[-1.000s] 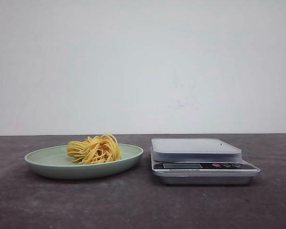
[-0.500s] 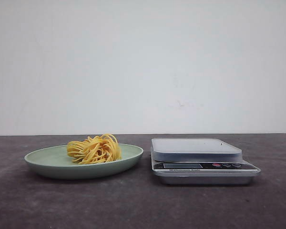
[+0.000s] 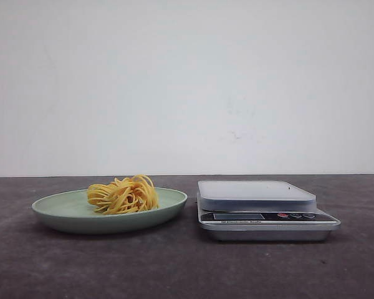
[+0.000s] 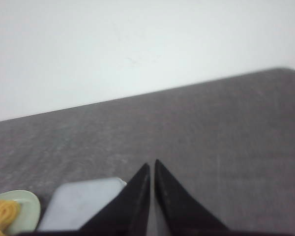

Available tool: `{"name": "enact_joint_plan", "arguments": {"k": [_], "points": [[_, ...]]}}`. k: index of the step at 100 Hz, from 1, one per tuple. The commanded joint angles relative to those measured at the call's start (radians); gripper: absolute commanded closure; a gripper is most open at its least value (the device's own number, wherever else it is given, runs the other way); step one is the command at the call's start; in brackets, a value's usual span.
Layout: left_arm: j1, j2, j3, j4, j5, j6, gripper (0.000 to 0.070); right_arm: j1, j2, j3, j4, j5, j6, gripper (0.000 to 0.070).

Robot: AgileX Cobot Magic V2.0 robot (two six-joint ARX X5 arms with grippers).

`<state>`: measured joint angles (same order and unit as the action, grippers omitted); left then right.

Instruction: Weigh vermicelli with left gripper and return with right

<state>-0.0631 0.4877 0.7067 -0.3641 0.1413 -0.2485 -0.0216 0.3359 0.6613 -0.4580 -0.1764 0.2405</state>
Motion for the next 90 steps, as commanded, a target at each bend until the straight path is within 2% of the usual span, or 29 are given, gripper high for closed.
{"name": "enact_joint_plan", "arguments": {"k": [1,5,13,18,34,44,66,76,90], "points": [[-0.001,0.008,0.045,0.008,0.021,0.031,0.035,0.0,0.034,0.064,-0.001,-0.037,-0.047,0.0655],[-0.001,0.009,0.061,0.006,0.023,0.031,0.0295,0.0,0.059,0.096,-0.005,-0.051,-0.046,0.0555],[-0.001,0.009,0.084,-0.014,0.027,0.03,0.0255,0.0,0.098,0.147,-0.014,-0.064,-0.047,0.0277],[-0.001,0.009,0.087,-0.018,0.04,0.031,0.0256,0.0,0.115,0.167,-0.015,-0.072,-0.047,0.0186],[-0.002,0.018,0.087,-0.045,0.071,0.045,0.0249,0.0,0.13,0.18,-0.023,-0.087,-0.047,0.018],[-0.006,0.051,0.092,-0.045,0.084,0.048,0.0178,0.001,0.134,0.18,-0.032,-0.097,-0.051,0.0178],[-0.089,0.229,0.16,-0.039,0.119,0.018,0.0177,0.001,0.134,0.18,-0.056,-0.112,-0.058,0.0178],[-0.157,0.328,0.205,-0.038,0.108,-0.003,0.0178,0.001,0.134,0.18,-0.077,-0.112,-0.066,0.0177],[-0.248,0.472,0.259,-0.036,0.041,-0.014,0.018,0.001,0.134,0.18,-0.083,-0.112,-0.066,0.0177]]}}
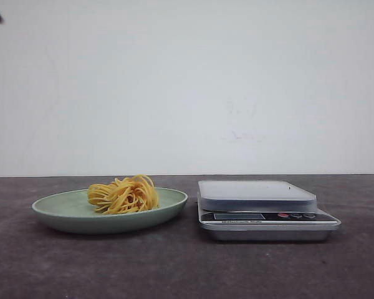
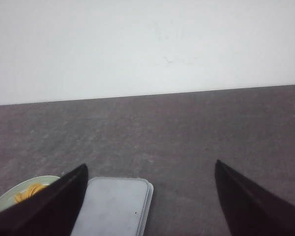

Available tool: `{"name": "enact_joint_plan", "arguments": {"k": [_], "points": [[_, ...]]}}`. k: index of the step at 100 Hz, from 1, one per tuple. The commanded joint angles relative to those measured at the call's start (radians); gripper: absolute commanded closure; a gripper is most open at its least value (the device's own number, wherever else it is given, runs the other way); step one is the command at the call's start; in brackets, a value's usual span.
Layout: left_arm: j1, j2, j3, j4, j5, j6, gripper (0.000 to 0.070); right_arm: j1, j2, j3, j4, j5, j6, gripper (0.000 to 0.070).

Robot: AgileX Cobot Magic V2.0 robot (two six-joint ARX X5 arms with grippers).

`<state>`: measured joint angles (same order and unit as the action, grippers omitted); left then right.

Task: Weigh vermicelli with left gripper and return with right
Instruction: 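Lower the left gripper onto the vermicelli bundle on the green plate and close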

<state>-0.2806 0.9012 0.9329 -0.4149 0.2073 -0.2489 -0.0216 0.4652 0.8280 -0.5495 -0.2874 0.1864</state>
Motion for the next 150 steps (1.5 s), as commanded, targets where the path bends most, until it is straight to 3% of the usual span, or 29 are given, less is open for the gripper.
{"name": "enact_joint_plan", "arguments": {"k": [1,30,77,141,146,150], "points": [[-0.037,0.069,0.035,0.016,-0.027,-0.014,0.018,0.001,0.004,0.014,0.008,-0.001,-0.011,0.0177],[-0.175,0.354,0.075,0.056,-0.156,-0.057,0.018,0.001,0.024,0.014,-0.008,-0.001,-0.011,0.0177],[-0.308,0.655,0.075,0.181,-0.209,-0.126,0.018,0.001,0.032,0.014,-0.024,-0.001,-0.012,0.0177],[-0.374,0.755,0.075,0.117,-0.317,-0.111,0.0186,0.001,0.032,0.014,-0.063,-0.008,-0.014,0.0177],[-0.374,0.755,0.075,0.121,-0.317,-0.111,0.0202,0.001,0.032,0.014,-0.063,-0.008,-0.014,0.0178],[-0.374,0.755,0.075,0.123,-0.317,-0.111,0.0255,0.001,0.032,0.014,-0.063,-0.008,-0.014,0.0178]]}}
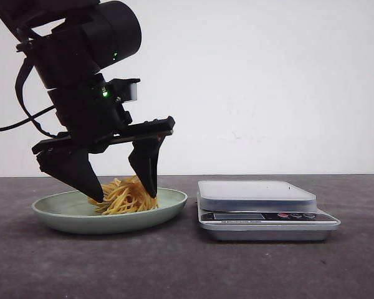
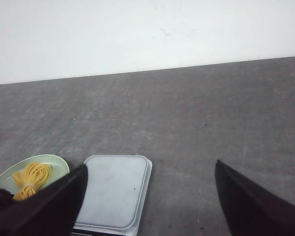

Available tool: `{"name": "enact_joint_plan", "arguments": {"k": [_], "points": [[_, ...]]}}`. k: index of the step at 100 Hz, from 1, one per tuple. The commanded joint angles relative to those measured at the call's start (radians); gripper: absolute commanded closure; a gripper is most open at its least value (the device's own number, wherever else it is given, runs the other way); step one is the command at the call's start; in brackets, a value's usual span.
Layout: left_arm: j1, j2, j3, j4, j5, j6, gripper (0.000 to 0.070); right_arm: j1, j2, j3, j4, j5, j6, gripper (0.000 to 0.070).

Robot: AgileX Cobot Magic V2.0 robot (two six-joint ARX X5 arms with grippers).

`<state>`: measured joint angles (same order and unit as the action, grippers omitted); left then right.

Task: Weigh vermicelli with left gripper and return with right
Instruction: 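Lower the left gripper onto the vermicelli bundle on the green plate and close, then lift the vermicelli with the left gripper and carry it over the scale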

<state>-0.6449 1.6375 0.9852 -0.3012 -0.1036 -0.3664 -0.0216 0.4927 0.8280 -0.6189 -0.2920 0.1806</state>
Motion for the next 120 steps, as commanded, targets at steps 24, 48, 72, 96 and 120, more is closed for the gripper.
{"name": "enact_joint_plan", "arguments": {"k": [24,48,72,96,120], "points": [[-0.01,0.019,0.023,0.01,-0.005,0.007,0.0554,0.0,0.005,0.014,0.007,-0.003,-0.009,0.0178],[-0.01,0.019,0.023,0.01,-0.011,0.034,0.0697,0.0,0.005,0.014,0.007,-0.003,-0.009,0.0178],[-0.01,-0.018,0.023,-0.044,-0.058,0.072,0.0697,0.0,0.004,0.014,0.006,-0.003,-0.009,0.0178],[-0.009,-0.145,0.024,-0.053,-0.051,0.105,0.0697,0.0,0.004,0.014,0.005,-0.003,-0.009,0.0178],[-0.019,-0.24,0.024,-0.083,0.054,0.123,0.0697,0.0,0.003,0.014,0.004,-0.004,-0.005,0.0178]]}}
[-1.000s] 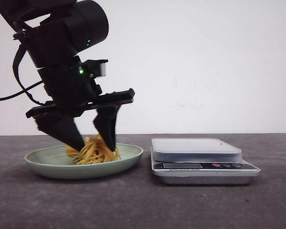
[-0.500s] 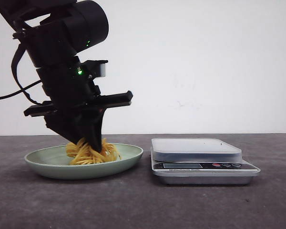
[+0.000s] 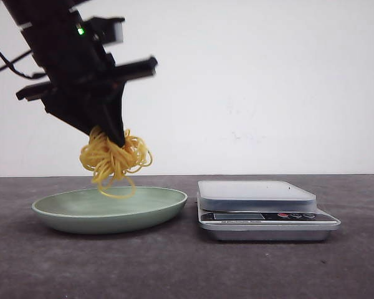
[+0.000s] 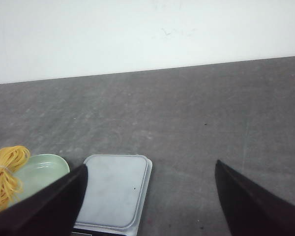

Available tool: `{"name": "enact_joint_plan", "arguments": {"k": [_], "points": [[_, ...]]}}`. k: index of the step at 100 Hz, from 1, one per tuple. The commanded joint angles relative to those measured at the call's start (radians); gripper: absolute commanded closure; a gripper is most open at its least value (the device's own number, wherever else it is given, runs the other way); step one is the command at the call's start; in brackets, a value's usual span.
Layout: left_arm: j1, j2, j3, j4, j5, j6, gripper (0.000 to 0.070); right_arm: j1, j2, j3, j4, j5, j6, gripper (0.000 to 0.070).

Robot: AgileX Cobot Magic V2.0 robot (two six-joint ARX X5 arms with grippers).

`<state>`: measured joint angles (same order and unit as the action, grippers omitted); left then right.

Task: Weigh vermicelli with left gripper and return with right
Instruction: 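Lift the vermicelli with the left gripper and carry it over the scale, then lower the vermicelli onto the scale, open the left gripper and withdraw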

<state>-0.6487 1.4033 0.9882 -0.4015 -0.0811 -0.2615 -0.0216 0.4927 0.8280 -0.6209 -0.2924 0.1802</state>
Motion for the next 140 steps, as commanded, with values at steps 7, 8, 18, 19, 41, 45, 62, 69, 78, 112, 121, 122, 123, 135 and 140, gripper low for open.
{"name": "enact_joint_plan", "arguments": {"k": [7,8,18,19,41,45,62,69,78,112,121,122,123,135,140], "points": [[-0.029,-0.014,0.021,0.041,0.07,0.018,0.0697,0.0,0.003,0.014,0.006,-0.003,-0.004,0.0178],[-0.03,-0.015,0.021,0.043,0.072,0.018,0.0697,0.0,0.003,0.014,0.006,-0.003,-0.003,0.0178],[-0.061,-0.014,0.021,0.089,0.114,0.022,0.0697,0.0,0.003,0.014,0.006,-0.004,0.0,0.0178],[-0.064,-0.014,0.021,0.093,0.114,0.022,0.0697,0.0,0.003,0.014,0.006,-0.004,0.0,0.0178],[-0.127,-0.007,0.025,0.226,0.115,0.02,0.0697,0.0,0.003,0.014,0.006,-0.01,0.008,0.0178],[-0.132,0.001,0.033,0.238,0.115,0.017,0.0697,0.0,0.003,0.014,0.006,-0.018,0.012,0.0178],[-0.135,0.081,0.126,0.237,0.141,0.007,0.0697,0.0,0.003,0.014,0.006,-0.022,0.018,0.0178],[-0.137,0.127,0.179,0.231,0.166,0.006,0.0697,0.0,0.003,0.014,0.006,-0.022,0.018,0.0178],[-0.144,0.194,0.26,0.205,0.183,0.006,0.0697,0.0,0.003,0.014,0.006,-0.022,0.018,0.0178],[-0.157,0.408,0.395,0.192,0.24,-0.041,0.0697,0.0,0.002,0.014,0.006,-0.022,0.018,0.0178],[-0.157,0.454,0.395,0.189,0.242,-0.044,0.0697,0.0,0.002,0.014,0.006,-0.022,0.018,0.0178],[-0.157,0.459,0.395,0.189,0.243,-0.044,0.0697,0.0,0.002,0.014,0.005,-0.022,0.018,0.0178],[-0.157,0.464,0.395,0.188,0.245,-0.043,0.0697,0.0,0.002,0.014,0.005,-0.022,0.018,0.0178],[-0.157,0.508,0.395,0.186,0.264,-0.043,0.0697,0.0,0.002,0.014,0.003,-0.022,0.018,0.0178],[-0.157,0.52,0.395,0.187,0.264,-0.042,0.0697,0.0,0.002,0.014,-0.001,-0.022,0.017,0.0178]]}}
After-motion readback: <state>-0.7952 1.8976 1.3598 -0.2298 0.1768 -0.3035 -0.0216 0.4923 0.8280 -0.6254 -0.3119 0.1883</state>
